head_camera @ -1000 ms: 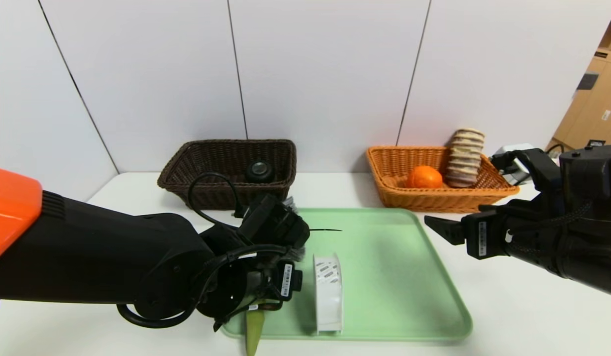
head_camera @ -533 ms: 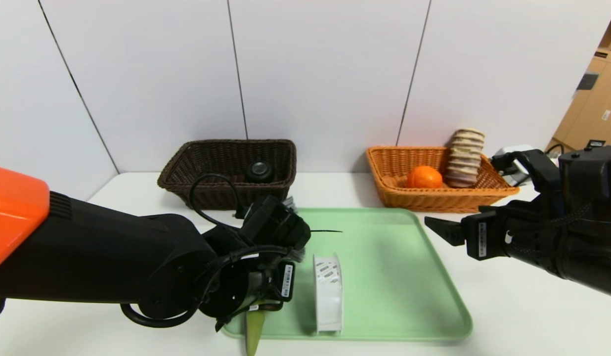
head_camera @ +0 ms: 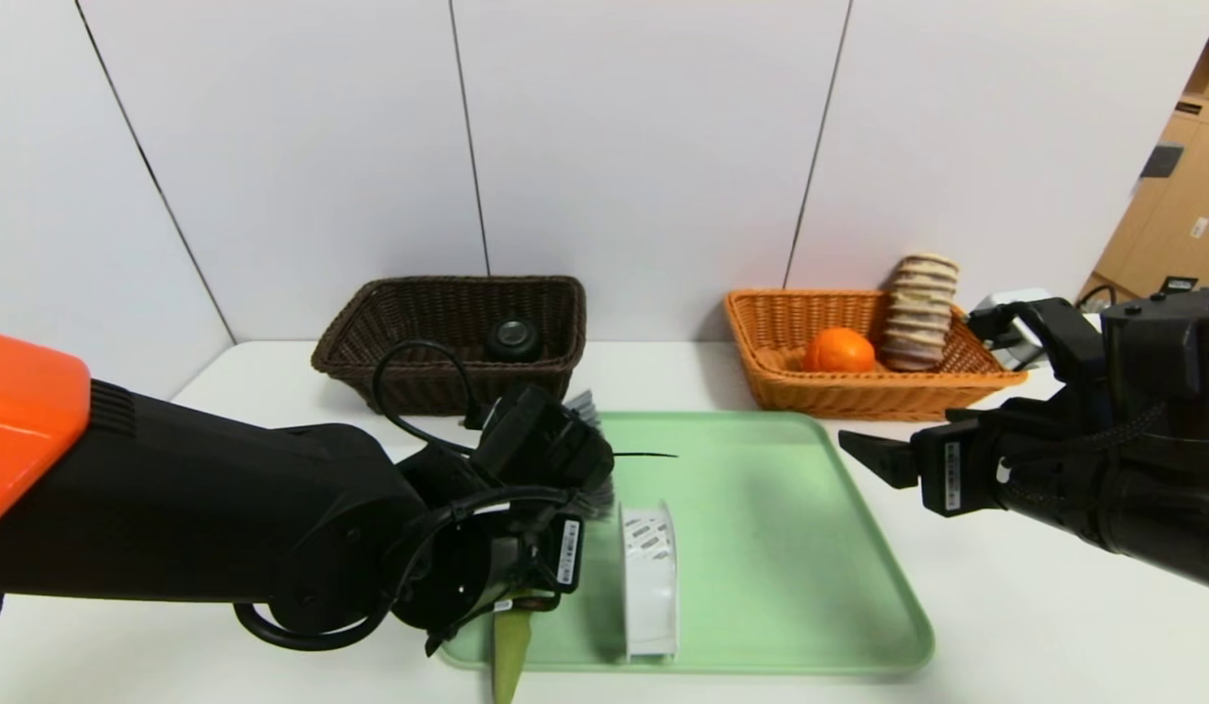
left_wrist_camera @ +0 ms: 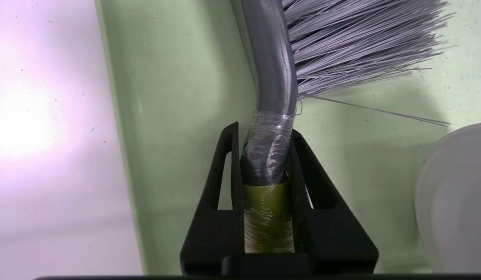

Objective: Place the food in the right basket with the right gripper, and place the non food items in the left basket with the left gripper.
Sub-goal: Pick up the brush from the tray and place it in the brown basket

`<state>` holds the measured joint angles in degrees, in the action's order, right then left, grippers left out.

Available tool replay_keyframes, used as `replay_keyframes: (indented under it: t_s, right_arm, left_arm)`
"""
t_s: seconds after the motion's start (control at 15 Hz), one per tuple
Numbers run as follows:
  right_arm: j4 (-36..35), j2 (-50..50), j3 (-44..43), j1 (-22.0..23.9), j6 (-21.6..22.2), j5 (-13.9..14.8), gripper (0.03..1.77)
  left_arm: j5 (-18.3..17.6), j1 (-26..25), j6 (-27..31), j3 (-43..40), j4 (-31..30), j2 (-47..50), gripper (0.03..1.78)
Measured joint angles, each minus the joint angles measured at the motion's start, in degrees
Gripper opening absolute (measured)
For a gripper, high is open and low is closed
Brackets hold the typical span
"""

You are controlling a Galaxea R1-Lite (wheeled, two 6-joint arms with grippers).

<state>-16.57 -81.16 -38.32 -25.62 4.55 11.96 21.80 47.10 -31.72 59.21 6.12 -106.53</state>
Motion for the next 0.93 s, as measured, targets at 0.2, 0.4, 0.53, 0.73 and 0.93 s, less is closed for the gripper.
replay_keyframes:
  t_s: [0.2,0.4,0.53,0.73,0.93]
  right_arm:
    - [0.0,0.0,0.0,0.0,0.0,0.0,1.70]
    - [0.0,0.0,0.0,0.0,0.0,0.0,1.70]
    - [0.0,0.0,0.0,0.0,0.0,0.0,1.70]
    - [0.0,-0.4,-0.1,0.0,0.0,0.0,1.70]
    - [0.0,-0.5,0.0,0.0,0.0,0.2,1.70]
  left_arm:
    - [1.7,0.0,0.6,-0.2,0.3,0.8,0.35]
    - [3.3,0.4,4.3,0.0,-1.1,4.0,0.35]
    - [4.3,0.5,8.0,0.0,-3.8,7.4,0.34]
    - [4.8,1.0,11.7,-0.1,-4.6,12.9,0.04]
    - [5.0,-0.3,18.5,0.4,-7.0,17.9,0.04]
